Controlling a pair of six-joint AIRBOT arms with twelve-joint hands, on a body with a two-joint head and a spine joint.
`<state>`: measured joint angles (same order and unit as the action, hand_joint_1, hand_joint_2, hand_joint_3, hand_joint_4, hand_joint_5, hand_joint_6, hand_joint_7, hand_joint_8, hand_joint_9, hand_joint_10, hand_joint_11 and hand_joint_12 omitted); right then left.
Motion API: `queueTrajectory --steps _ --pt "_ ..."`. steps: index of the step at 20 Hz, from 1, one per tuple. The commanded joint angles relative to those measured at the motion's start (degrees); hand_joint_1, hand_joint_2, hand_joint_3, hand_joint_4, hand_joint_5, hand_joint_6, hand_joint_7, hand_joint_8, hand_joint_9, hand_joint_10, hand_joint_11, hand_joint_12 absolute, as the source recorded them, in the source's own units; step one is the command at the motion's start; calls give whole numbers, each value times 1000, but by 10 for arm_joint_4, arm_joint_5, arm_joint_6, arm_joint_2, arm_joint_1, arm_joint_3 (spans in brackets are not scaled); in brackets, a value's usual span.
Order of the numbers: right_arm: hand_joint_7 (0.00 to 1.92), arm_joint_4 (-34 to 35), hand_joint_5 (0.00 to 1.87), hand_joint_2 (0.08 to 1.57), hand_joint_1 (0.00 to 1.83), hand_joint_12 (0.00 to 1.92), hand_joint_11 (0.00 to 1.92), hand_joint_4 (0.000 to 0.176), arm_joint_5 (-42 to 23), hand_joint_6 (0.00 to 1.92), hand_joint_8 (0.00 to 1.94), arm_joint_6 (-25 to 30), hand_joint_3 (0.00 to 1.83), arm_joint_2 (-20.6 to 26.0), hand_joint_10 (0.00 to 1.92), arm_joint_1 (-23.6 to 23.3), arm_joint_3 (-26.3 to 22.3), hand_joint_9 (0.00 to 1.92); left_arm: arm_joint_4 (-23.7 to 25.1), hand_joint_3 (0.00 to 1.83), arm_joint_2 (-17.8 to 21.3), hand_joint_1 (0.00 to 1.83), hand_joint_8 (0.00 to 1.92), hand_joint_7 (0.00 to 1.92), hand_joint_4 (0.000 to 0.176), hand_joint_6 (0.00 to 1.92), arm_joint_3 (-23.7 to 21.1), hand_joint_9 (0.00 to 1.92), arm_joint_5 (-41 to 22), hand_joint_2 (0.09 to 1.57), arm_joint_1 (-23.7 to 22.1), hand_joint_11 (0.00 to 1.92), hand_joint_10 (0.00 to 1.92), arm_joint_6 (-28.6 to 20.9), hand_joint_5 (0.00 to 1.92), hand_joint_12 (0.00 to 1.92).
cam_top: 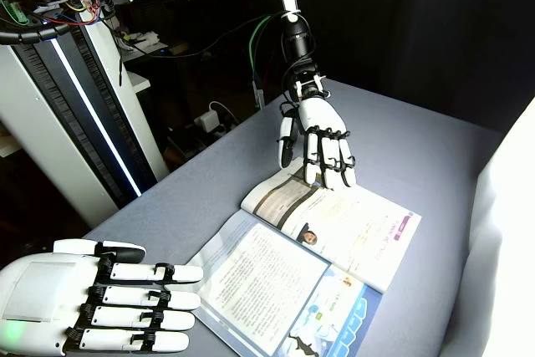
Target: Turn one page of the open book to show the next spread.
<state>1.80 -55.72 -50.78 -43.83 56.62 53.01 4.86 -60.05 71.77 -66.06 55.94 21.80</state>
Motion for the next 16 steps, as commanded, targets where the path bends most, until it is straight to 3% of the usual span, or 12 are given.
queueTrajectory --steps 1,5,6,7,8,9,10,11,12,13,14,16 --pt "98 7 208 1338 682 1287 0 0 -67 48 19 4 25 -1 206 -7 3 87 -12 23 -2 257 4 251 0 13 2 253 -69 1342 -5 0 46 -4 162 1057" --pt "131 7 97 1342 698 1317 0 0 -67 0 7 5 2 -1 163 -7 4 110 -12 5 -1 149 1 149 0 6 2 220 -68 1361 -5 0 14 -5 159 1250" --pt "111 6 106 1346 680 1317 0 0 -65 4 1 5 3 -1 148 -7 4 91 -11 2 1 167 0 111 3 11 2 158 -67 1359 -6 0 6 -5 188 1116" --pt "67 3 138 1331 698 1276 0 0 -56 11 0 5 0 -1 138 -8 4 36 -11 2 3 153 0 21 37 8 2 31 -67 1363 -6 0 0 -5 166 712" --pt "32 -4 129 1311 701 1185 0 0 -42 4 4 6 0 -1 112 -10 5 8 -11 2 5 187 0 3 30 20 2 5 -66 1363 -6 0 0 -5 132 297" --pt "25 -13 127 1308 699 1126 0 0 -26 2 3 9 0 0 113 -15 6 1 -12 1 9 194 0 0 29 13 2 0 -64 1363 -6 0 0 -4 127 59" --pt "25 -26 127 1308 699 1126 0 0 -5 2 3 14 0 0 113 -24 8 1 -13 1 13 194 0 0 29 13 0 0 -63 1363 -5 0 0 -2 127 59" --pt "4 -47 25 1309 518 773 0 0 26 0 0 23 0 0 22 -37 10 0 -13 0 21 199 0 0 0 2 -2 0 -59 1359 -5 3 0 1 77 13" --pt "4 -61 25 1309 518 773 0 0 48 0 0 27 0 0 22 -45 11 0 -13 0 26 199 0 0 0 2 -4 0 -56 1359 -5 3 0 3 77 13" --pt "0 -73 4 1290 264 154 0 0 64 0 0 30 0 -1 4 -50 12 0 -13 0 29 227 0 0 29 0 -5 0 -52 1344 -5 0 0 5 15 2" --pt "0 -93 0 1276 128 5 0 0 91 0 0 36 0 -2 0 -60 14 0 -13 0 34 177 0 0 6 0 -8 0 -48 1319 -5 0 0 9 0 0" --pt "0 -128 0 1260 212 0 0 0 134 0 0 55 0 -7 0 -77 19 0 -13 0 45 51 0 0 0 0 -13 0 -47 1278 -1 0 0 13 0 0"
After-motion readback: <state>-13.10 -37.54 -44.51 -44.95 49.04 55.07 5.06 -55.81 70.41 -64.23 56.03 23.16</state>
